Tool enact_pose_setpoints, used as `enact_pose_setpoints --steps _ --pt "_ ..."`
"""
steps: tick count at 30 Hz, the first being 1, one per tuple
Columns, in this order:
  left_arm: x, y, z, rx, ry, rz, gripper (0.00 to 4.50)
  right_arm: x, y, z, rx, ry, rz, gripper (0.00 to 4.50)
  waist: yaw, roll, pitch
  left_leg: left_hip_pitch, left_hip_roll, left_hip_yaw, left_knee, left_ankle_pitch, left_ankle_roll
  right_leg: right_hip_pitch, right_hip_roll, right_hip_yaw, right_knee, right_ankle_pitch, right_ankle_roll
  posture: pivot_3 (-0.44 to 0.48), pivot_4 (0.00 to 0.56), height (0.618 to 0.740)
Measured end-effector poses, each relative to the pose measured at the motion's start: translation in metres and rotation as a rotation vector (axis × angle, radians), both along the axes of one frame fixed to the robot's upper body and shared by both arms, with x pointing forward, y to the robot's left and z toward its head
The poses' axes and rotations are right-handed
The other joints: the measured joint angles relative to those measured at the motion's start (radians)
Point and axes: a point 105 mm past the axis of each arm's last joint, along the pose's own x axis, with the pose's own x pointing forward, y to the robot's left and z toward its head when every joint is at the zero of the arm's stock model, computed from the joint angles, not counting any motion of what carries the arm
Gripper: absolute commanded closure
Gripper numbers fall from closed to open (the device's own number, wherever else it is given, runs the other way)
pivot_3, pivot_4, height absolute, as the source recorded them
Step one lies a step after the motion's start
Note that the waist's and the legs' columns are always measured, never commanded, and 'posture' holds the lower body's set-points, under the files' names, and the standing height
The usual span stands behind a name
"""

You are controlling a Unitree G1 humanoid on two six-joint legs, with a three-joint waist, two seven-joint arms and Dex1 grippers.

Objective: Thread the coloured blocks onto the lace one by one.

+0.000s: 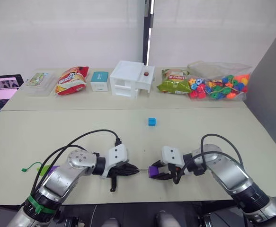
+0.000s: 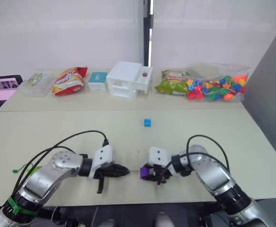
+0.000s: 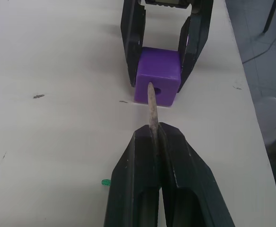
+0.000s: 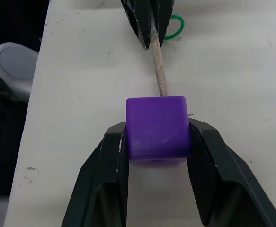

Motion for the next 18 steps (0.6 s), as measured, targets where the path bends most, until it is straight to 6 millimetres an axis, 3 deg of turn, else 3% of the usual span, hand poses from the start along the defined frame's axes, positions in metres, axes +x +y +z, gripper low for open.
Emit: enact_pose_setpoints --steps 8,18 --pt "-0.003 0.006 -0.013 0.03 0.029 -0.012 4.5 -0.001 0.001 0.0 -0.001 -0.001 -0.02 3.32 0.0 0.0 0.0 0.0 0.0 0.0 0.0 0.0 0.0 0.0 0.0 0.0 0.0 0.0 0.0 0.0 0.15 0.74" --pt "0.0 -0.002 -0.016 0.021 0.023 -0.007 4.5 -0.002 -0.001 0.0 -0.01 -0.001 -0.03 3.32 0.003 0.0 0.0 0.0 0.0 0.0 0.001 0.0 0.0 0.001 0.0 0.0 0.0 0.0 0.0 0.0 0.15 0.74"
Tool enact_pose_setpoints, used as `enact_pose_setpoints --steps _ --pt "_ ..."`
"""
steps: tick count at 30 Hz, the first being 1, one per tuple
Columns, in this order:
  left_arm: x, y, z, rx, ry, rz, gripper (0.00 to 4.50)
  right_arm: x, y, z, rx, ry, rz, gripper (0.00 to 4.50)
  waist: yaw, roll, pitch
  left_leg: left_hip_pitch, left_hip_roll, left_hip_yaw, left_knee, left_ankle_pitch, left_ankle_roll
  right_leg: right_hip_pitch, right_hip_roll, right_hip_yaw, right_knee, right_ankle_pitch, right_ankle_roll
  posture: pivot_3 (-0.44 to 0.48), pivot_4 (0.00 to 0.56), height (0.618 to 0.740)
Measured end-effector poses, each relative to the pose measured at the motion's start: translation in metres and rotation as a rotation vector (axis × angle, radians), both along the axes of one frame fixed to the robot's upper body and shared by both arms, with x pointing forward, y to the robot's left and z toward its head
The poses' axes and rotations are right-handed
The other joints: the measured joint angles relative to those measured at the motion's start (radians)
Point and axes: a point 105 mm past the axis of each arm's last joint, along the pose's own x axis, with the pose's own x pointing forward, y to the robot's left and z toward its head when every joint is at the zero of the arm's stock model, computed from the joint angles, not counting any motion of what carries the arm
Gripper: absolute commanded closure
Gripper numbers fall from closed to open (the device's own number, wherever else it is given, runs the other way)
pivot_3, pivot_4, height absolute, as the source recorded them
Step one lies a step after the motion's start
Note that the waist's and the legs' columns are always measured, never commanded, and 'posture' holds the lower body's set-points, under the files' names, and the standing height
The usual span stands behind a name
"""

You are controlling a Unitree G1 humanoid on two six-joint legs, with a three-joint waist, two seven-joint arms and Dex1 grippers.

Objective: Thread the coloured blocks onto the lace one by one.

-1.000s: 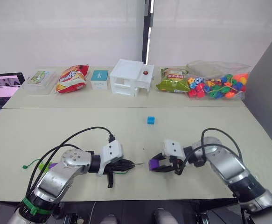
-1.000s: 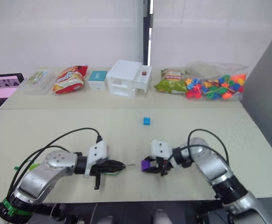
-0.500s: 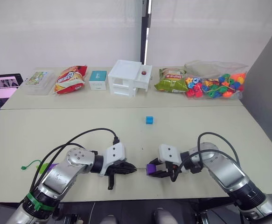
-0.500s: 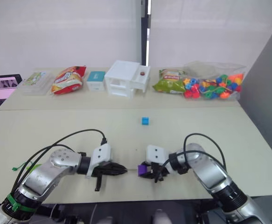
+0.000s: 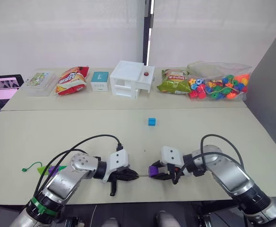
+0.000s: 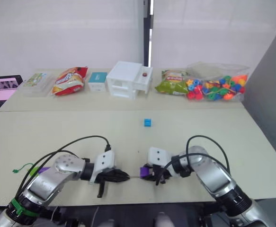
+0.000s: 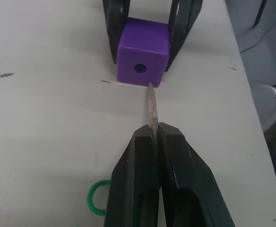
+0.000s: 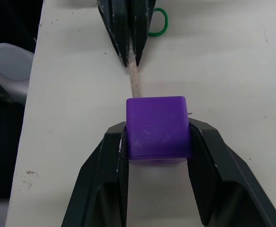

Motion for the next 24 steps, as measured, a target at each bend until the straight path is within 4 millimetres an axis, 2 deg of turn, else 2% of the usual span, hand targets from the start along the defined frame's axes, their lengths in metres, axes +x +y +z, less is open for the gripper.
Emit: enact_pose_setpoints --steps 24 --pt "0.0032 -0.0046 0.0075 -0.006 -0.004 0.013 4.5 -0.0022 -0.0028 -0.0005 -0.013 0.008 -0.013 3.32 0.006 0.0 0.0 0.0 0.0 0.0 0.001 0.0 0.0 0.001 0.0 0.0 0.0 0.0 0.0 0.0 0.15 0.74"
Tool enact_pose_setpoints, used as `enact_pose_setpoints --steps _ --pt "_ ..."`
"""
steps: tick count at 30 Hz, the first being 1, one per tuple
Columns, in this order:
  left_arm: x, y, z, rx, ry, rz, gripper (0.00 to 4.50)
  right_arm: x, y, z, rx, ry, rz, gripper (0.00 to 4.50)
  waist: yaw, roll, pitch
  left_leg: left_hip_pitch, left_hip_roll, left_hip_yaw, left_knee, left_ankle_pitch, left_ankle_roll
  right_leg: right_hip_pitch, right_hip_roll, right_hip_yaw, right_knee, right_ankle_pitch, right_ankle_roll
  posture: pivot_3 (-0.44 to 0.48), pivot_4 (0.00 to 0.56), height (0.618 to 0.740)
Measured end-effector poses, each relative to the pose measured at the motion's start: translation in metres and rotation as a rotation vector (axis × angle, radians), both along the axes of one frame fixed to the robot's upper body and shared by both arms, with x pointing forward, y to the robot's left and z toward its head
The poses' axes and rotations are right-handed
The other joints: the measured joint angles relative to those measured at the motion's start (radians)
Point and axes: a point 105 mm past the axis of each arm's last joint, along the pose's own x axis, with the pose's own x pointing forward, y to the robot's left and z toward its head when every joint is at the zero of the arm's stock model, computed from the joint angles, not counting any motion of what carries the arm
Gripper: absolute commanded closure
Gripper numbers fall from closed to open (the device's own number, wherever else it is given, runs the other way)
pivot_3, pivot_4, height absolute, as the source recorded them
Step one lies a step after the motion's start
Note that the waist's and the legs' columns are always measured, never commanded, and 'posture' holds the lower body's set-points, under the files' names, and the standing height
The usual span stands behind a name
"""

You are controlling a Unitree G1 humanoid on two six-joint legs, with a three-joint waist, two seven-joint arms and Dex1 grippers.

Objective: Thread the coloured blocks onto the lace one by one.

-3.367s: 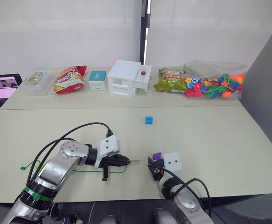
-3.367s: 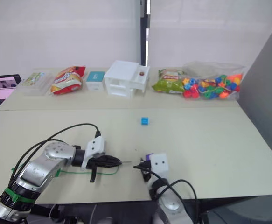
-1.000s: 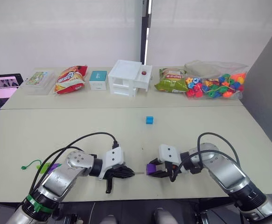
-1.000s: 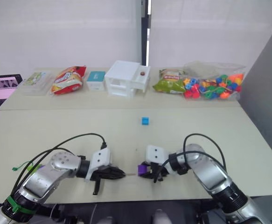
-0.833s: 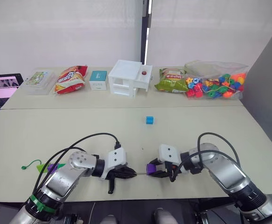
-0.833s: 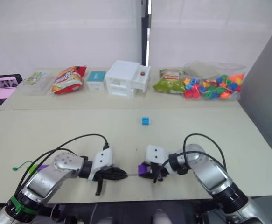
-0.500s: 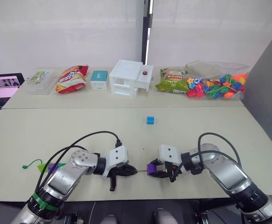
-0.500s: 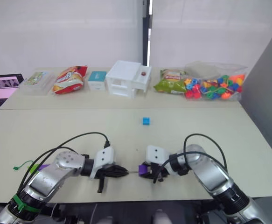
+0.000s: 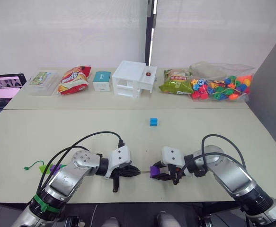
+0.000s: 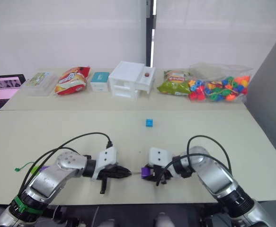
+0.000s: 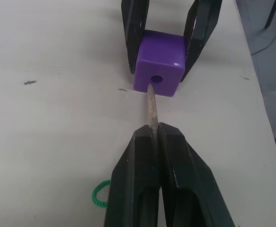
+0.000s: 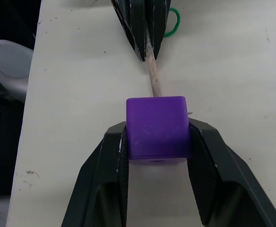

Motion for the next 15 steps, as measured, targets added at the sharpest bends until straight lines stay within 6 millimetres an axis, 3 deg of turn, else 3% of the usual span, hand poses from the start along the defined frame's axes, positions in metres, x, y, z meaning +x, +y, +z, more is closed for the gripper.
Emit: enact_pose_setpoints --steps 15 --pt "-0.0027 -0.0062 0.0035 -0.025 0.018 -0.014 4.5 -0.0016 0.0004 -0.0004 0.003 -0.003 -0.004 3.32 -0.001 0.0 0.0 0.0 0.0 0.0 0.0 0.0 0.0 -0.001 0.0 0.0 0.0 0.0 0.0 0.0 0.15 0.74"
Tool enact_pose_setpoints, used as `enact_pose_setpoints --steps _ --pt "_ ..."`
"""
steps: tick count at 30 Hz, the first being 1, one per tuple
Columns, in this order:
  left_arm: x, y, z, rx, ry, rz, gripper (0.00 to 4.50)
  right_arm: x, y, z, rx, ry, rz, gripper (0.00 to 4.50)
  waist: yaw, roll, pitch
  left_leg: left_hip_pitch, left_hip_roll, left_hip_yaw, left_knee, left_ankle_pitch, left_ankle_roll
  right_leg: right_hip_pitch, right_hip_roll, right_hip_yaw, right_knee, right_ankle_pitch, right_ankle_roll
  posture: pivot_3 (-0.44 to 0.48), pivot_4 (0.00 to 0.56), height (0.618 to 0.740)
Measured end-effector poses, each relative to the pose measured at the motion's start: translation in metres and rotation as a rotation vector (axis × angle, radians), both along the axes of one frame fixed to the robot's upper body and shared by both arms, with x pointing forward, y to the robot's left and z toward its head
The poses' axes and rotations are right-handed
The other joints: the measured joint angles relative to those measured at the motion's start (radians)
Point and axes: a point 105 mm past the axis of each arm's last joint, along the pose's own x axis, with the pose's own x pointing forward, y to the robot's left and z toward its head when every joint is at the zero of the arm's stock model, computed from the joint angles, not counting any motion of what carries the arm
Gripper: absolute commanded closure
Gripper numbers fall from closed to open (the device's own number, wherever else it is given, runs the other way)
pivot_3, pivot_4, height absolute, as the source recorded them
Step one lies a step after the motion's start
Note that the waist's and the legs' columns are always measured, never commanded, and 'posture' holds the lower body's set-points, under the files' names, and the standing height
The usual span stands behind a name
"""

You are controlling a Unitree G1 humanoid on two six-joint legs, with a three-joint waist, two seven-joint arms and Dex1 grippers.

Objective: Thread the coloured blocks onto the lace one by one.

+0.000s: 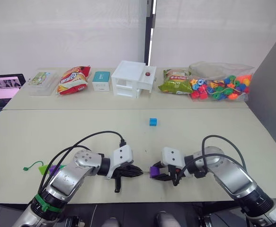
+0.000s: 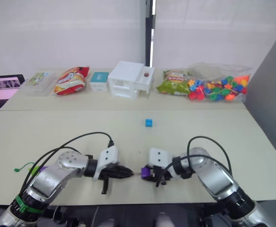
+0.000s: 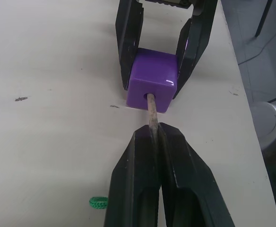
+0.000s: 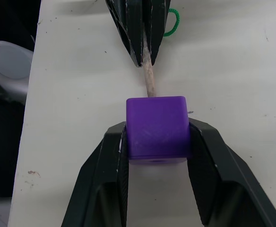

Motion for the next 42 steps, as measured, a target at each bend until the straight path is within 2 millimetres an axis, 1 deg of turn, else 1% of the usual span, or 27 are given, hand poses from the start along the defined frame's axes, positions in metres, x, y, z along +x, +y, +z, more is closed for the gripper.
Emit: enact_pose_setpoints --steps 2,11,18,20,21,22,23,24,26,31,33,36,38,42 --pt "0.0 -0.002 0.0 -0.003 0.001 -0.004 4.5 0.0 -0.001 0.0 -0.003 -0.001 -0.001 3.32 0.0 0.0 0.0 0.0 0.0 0.0 0.0 0.0 0.0 0.0 0.0 0.0 0.0 0.0 0.0 0.0 0.15 0.74" --pt "0.008 -0.032 -0.01 -0.035 0.014 -0.058 4.5 -0.002 -0.006 0.0 -0.016 0.007 -0.021 3.32 0.018 0.0 0.0 0.0 -0.001 0.0 0.001 0.0 0.0 0.001 0.0 0.0 -0.002 0.0 0.0 0.0 0.15 0.74" --pt "0.011 -0.036 -0.01 -0.037 0.003 -0.065 4.5 0.0 -0.009 0.0 -0.024 0.012 -0.039 3.32 0.026 0.0 0.0 0.0 -0.001 0.0 0.002 0.0 0.0 0.004 0.0 0.0 -0.005 0.0 0.0 0.0 0.15 0.74" --pt "0.011 -0.035 -0.01 -0.04 0.011 -0.059 3.8 -0.001 -0.008 0.0 -0.021 0.01 -0.04 3.32 0.025 0.0 0.0 0.0 -0.001 0.0 0.002 0.0 0.0 0.003 0.0 0.0 -0.005 0.0 0.0 0.0 0.15 0.74" --pt "0.013 -0.031 -0.007 -0.045 0.005 -0.044 3.49 -0.001 -0.007 0.0 -0.019 0.007 -0.04 3.32 0.023 0.0 0.0 0.0 0.0 0.0 0.002 0.0 0.0 0.003 0.0 0.0 -0.004 0.0 0.0 0.0 0.15 0.74" --pt "0.014 -0.028 -0.004 -0.051 -0.004 -0.037 3.1 -0.001 -0.007 0.0 -0.018 0.004 -0.04 3.32 0.023 0.0 0.0 0.0 0.0 0.0 0.001 0.0 0.0 0.003 0.0 0.0 -0.004 0.0 0.0 0.0 0.15 0.74" --pt "0.013 -0.025 0.003 -0.063 -0.022 -0.041 2.85 -0.001 -0.006 0.0 -0.015 0.002 -0.041 3.32 0.022 0.0 0.0 0.0 0.0 0.0 0.001 0.0 0.0 0.002 0.0 0.0 -0.004 0.0 0.0 0.0 0.15 0.74" --pt "0.012 -0.023 0.009 -0.066 -0.038 -0.049 2.5 -0.001 -0.005 0.0 -0.011 0.001 -0.042 3.32 0.019 0.0 0.0 0.001 0.0 0.0 0.001 0.0 0.0 0.002 0.0 0.0 -0.003 0.0 0.0 0.0 0.15 0.74" --pt "0.011 -0.019 0.015 -0.069 -0.048 -0.052 1.88 -0.001 -0.005 0.0 -0.008 0.0 -0.044 3.32 0.016 0.0 0.0 0.001 0.0 0.0 0.001 0.0 0.0 0.002 0.0 0.0 -0.002 0.0 0.0 0.0 0.15 0.74" --pt "0.009 0.001 0.024 -0.063 -0.027 -0.02 1.88 -0.003 -0.005 -0.002 -0.003 0.002 -0.051 3.32 0.016 0.0 0.0 0.001 0.0 0.0 0.001 0.0 0.0 0.002 0.0 0.0 -0.002 0.0 0.0 0.0 0.15 0.74" --pt "0.008 0.008 0.02 -0.038 -0.025 -0.012 1.88 -0.002 -0.005 -0.001 -0.001 -0.002 -0.054 3.32 0.016 0.0 0.0 0.001 0.0 0.0 0.001 0.0 0.0 0.002 0.0 0.0 -0.002 0.0 0.0 0.0 0.15 0.74" --pt "0.008 0.021 0.006 0.01 -0.019 0.002 1.88 -0.002 -0.004 -0.001 0.004 -0.005 -0.056 3.32 0.014 0.0 0.0 0.001 0.0 0.0 0.0 0.0 0.0 0.001 0.0 0.0 -0.002 0.0 0.0 0.0 0.15 0.74" --pt "0.006 0.024 0.0 0.017 0.0 0.006 1.88 -0.002 -0.005 -0.002 0.003 -0.002 -0.058 3.32 0.015 0.0 0.0 0.001 0.0 0.0 0.0 0.0 0.0 0.001 0.0 0.0 -0.002 0.0 0.0 0.0 0.15 0.74" --pt "0.004 0.02 -0.004 0.016 -0.004 -0.019 1.88 -0.002 -0.005 -0.001 0.005 -0.005 -0.06 3.32 0.015 -0.001 -0.001 0.001 0.0 0.0 0.0 0.0 0.0 0.001 0.0 0.0 -0.002 0.0 0.0 0.0 0.15 0.74"
